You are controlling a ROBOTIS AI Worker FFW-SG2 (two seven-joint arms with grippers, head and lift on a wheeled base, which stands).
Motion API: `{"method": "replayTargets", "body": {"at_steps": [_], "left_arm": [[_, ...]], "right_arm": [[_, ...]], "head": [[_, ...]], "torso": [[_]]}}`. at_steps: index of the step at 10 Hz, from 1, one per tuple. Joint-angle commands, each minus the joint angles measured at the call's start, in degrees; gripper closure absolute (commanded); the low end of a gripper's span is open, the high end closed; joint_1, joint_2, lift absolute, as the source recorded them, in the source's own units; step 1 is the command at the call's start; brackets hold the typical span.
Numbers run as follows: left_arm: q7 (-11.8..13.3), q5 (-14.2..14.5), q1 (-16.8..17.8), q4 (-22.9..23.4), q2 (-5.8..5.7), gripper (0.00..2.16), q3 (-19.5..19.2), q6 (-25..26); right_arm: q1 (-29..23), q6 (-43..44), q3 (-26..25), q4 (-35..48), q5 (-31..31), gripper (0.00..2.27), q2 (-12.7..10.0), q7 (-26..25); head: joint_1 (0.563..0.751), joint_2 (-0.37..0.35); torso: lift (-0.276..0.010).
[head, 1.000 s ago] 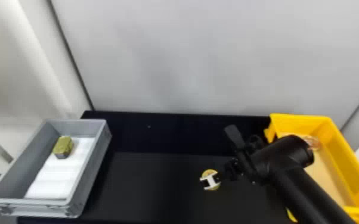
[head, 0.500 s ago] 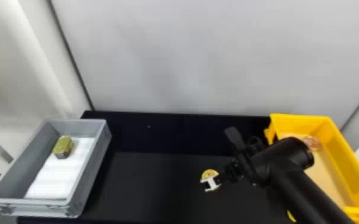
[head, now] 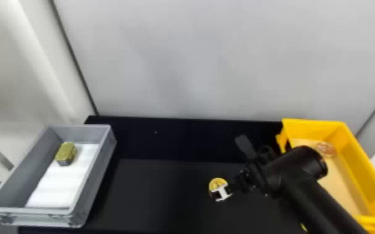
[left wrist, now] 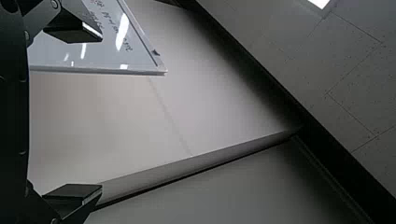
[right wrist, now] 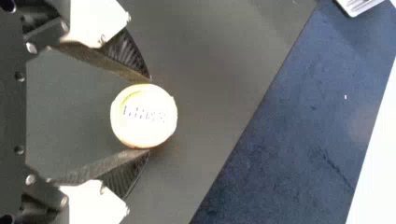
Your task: Pick up the round yellow can and place it in the yellow rectangular box
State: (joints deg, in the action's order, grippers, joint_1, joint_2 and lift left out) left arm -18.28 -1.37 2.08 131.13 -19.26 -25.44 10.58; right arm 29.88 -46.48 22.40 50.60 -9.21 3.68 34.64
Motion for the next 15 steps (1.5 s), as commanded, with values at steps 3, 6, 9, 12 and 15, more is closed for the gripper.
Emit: {"method": "replayTargets", "body": {"at_steps": [3,6,9,12,15], "left_arm": [[0.08,-0.21,-0.05,0.09,0.01,0.14,0.12,-0.03],[0.08,-0.30,-0.05,0.27,0.18,0.14,0.20,0.24],[0.08,-0.30,-0.41,0.27,0.27,0.14,0.20,0.24],[0.08,-0.30,-0.76,0.27,0.36,0.14,0.12,0.24],[0.08,-0.30,-0.93,0.53,0.18,0.14,0.12,0.76]], "right_arm": [[-0.61,-0.47,-0.51,1.17,-0.64,0.65,0.01,-0.35],[-1.14,-0.91,-0.86,2.57,-1.17,0.66,0.19,0.09],[-1.93,-1.97,-0.86,4.95,-1.96,0.66,0.28,0.09],[-5.62,-6.80,-3.50,20.15,-4.25,0.66,2.21,-0.26],[-8.87,-11.38,-7.98,39.05,-6.27,0.66,3.35,-1.05]], "head": [[0.700,0.054],[0.700,0.054],[0.700,0.054],[0.700,0.054],[0.700,0.054]], "torso": [[-0.003],[-0.003],[-0.003],[-0.003],[-0.003]]}}
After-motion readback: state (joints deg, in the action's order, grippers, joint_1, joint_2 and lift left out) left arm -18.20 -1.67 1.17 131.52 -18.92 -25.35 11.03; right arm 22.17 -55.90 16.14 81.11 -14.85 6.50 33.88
